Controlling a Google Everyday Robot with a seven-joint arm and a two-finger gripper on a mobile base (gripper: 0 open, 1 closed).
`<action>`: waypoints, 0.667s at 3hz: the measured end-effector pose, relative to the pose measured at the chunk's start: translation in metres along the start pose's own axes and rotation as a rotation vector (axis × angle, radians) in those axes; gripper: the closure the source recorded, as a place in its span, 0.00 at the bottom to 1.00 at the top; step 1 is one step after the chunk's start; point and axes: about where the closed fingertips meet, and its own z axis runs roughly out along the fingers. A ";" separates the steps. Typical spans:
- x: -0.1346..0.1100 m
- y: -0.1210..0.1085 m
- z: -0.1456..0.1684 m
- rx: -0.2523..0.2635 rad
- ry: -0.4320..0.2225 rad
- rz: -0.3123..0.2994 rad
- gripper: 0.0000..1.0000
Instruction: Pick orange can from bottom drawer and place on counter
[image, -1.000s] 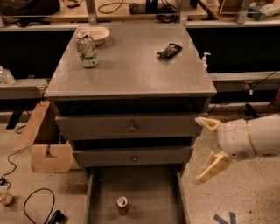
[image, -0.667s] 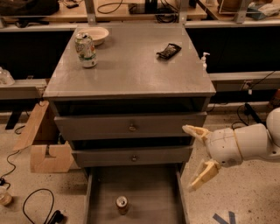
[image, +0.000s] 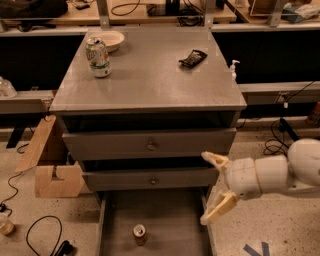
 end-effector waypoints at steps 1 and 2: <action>0.068 -0.006 0.082 0.014 -0.095 -0.011 0.00; 0.109 -0.012 0.131 0.005 -0.158 -0.026 0.00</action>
Offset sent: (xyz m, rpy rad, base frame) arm 0.0390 0.0739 -0.2359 0.2275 -0.0700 0.0256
